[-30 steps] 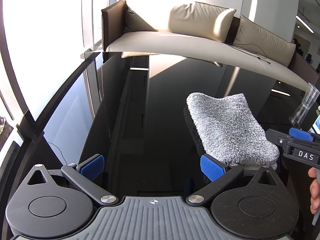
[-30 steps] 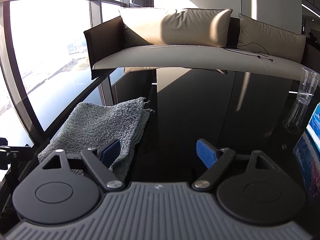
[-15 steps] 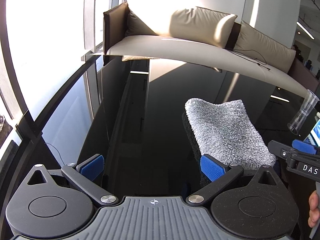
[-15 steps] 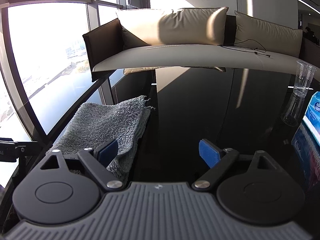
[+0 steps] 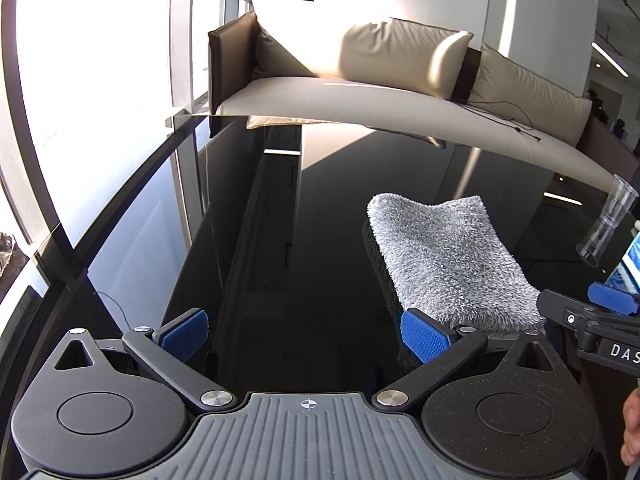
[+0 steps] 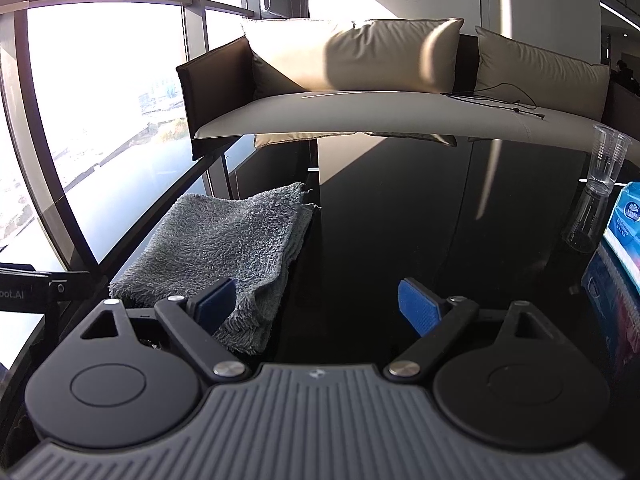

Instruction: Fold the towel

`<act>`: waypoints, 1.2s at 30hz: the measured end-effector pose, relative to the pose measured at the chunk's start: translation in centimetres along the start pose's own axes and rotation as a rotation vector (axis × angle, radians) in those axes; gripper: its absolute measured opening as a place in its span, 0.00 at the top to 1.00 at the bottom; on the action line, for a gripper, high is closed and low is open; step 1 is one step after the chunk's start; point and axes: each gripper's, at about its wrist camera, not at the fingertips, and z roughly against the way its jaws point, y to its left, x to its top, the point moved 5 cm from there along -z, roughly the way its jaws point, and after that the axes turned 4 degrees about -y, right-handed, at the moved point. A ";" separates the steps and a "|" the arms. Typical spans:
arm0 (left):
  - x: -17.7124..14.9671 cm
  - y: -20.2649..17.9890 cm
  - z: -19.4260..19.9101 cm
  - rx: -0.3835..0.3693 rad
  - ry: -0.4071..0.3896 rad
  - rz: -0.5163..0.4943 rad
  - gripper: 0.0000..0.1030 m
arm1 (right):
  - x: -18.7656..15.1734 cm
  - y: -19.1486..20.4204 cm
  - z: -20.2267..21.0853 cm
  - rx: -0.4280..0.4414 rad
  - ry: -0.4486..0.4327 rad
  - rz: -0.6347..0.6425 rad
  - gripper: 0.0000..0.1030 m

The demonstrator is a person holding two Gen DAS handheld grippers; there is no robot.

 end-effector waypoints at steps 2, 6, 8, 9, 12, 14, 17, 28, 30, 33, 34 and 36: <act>-0.1 0.0 0.2 0.000 -0.005 0.000 0.01 | -0.2 0.0 0.3 -0.003 0.000 -0.007 0.12; -0.4 -0.1 0.6 0.000 -0.007 0.000 0.01 | -0.6 0.4 0.9 -0.003 0.000 -0.005 0.12; -0.5 -0.2 0.8 0.000 -0.010 -0.002 0.01 | -0.8 0.5 1.2 -0.001 0.000 -0.003 0.12; -0.6 -0.2 0.9 -0.001 -0.011 -0.003 0.01 | -0.9 0.6 1.4 -0.001 0.000 -0.001 0.12; -1.0 -0.2 1.4 -0.003 -0.014 -0.004 0.01 | -1.1 0.8 1.9 0.000 -0.001 0.004 0.12; -1.2 0.0 1.7 -0.001 -0.015 -0.003 0.01 | -1.2 0.8 2.2 -0.003 0.001 0.002 0.12; -1.6 0.2 2.1 0.004 -0.019 0.002 0.01 | -1.4 0.9 2.6 -0.005 0.002 0.005 0.12; -2.6 -0.3 3.9 -0.008 -0.048 -0.025 0.01 | -2.6 1.5 4.5 -0.010 0.008 0.009 0.12; -2.7 -0.3 4.2 -0.006 -0.051 -0.027 0.01 | -2.6 1.4 4.8 -0.012 0.010 0.003 0.12; -2.9 -0.2 4.4 -0.008 -0.053 -0.021 0.01 | -2.8 1.5 5.1 -0.011 0.010 -0.001 0.12; -3.0 -0.2 4.5 -0.009 -0.052 -0.020 0.01 | -2.8 1.5 5.1 -0.009 0.011 0.000 0.12; -3.1 -0.2 4.6 -0.009 -0.051 -0.019 0.01 | -2.9 1.6 5.3 -0.007 0.013 0.004 0.12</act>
